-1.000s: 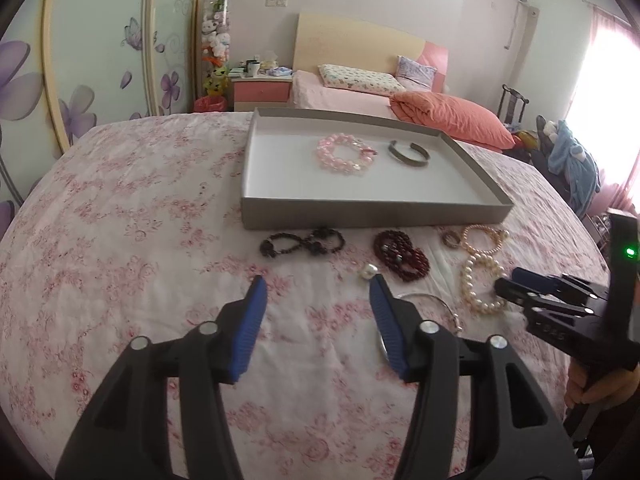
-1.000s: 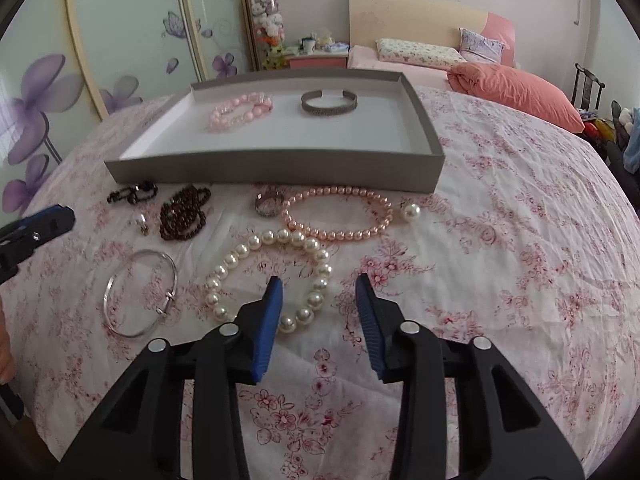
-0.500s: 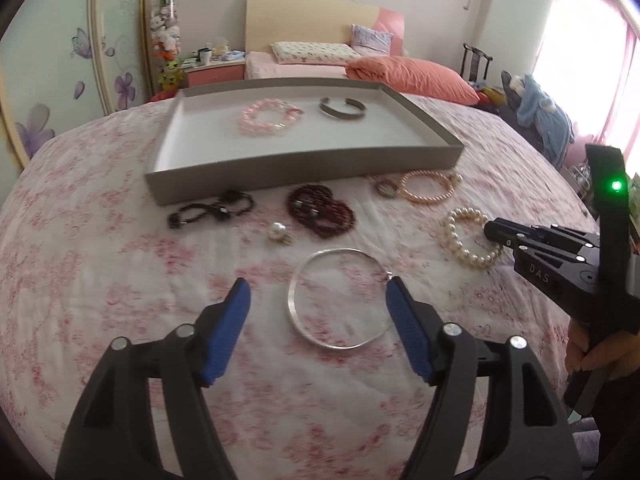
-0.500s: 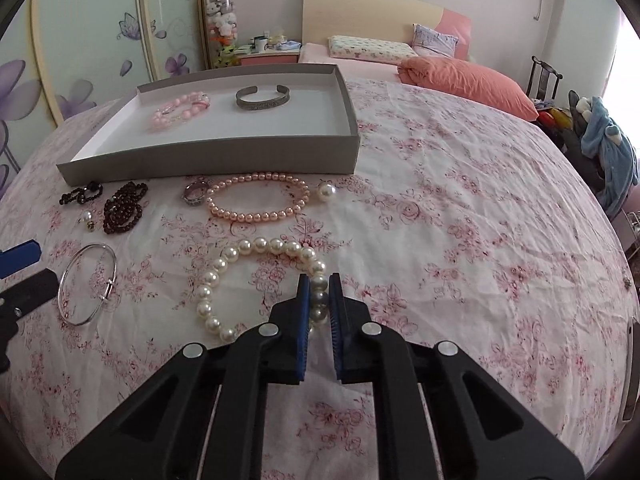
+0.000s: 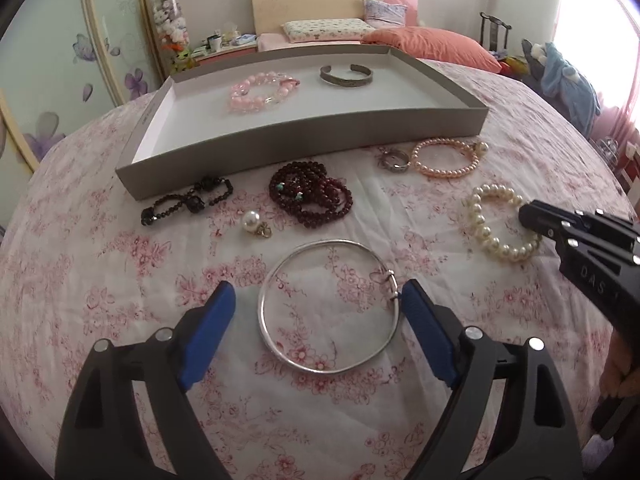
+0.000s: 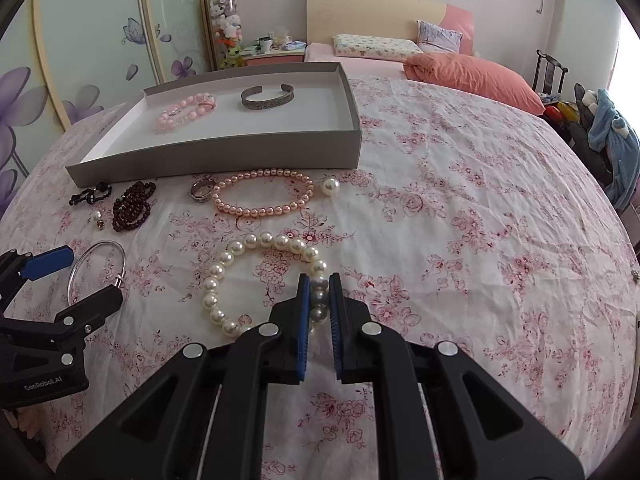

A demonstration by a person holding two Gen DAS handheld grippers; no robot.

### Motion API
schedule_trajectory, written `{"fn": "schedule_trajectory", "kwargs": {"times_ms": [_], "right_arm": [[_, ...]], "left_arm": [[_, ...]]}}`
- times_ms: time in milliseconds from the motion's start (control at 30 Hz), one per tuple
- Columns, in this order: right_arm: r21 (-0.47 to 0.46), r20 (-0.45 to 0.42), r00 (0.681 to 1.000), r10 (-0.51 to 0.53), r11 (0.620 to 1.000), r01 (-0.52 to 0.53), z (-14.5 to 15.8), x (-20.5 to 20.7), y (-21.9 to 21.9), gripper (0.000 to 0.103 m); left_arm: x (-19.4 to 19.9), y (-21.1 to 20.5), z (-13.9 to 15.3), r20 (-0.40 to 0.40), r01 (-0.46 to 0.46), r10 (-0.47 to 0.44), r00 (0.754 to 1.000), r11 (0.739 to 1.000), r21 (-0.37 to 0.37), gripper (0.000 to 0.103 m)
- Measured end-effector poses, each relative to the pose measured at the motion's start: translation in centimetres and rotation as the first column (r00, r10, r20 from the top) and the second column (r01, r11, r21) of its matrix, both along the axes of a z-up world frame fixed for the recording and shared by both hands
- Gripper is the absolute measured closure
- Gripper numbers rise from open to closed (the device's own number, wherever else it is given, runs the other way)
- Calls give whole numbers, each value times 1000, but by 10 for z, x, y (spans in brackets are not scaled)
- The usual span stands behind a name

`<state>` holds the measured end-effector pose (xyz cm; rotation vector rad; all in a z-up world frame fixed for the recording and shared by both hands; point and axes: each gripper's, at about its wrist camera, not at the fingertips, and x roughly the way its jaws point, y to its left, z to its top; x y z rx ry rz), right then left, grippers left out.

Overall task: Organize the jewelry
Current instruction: 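Close the left tool on the silver bangle while the right tool holds the pearls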

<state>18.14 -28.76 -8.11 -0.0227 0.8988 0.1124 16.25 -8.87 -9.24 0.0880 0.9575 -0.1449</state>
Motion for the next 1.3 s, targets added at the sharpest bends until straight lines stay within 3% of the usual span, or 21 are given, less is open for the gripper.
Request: {"fn": "schedule_trajectory", "kwargs": {"times_ms": [200, 433, 500, 533, 667, 1067, 1300], "right_arm": [[-19, 3, 1000, 17, 1000, -17, 0, 1, 7, 93], [-23, 4, 1000, 20, 1000, -20, -1, 1, 8, 92], [-25, 4, 1000, 19, 1000, -19, 0, 1, 9, 92], [-26, 5, 1000, 19, 1000, -18, 0, 1, 9, 92], [-27, 5, 1000, 18, 999, -18, 0, 1, 9, 92], [-30, 4, 1000, 23, 999, -23, -1, 8, 12, 90], [-26, 5, 999, 34, 999, -33, -1, 11, 15, 92]], "left_arm": [[1, 2, 0, 8, -9, 9, 1000, 1000, 3, 23], [0, 3, -1, 14, -27, 27, 1000, 1000, 1, 16], [-1, 2, 0, 23, -19, 19, 1000, 1000, -2, 23], [-2, 2, 2, 32, -11, 11, 999, 1000, -2, 34], [-2, 4, 3, 35, -14, 14, 999, 1000, 0, 34], [-3, 76, 5, 18, -177, 177, 984, 984, 0, 34], [-8, 80, 5, 38, -180, 180, 983, 984, 3, 34]]}}
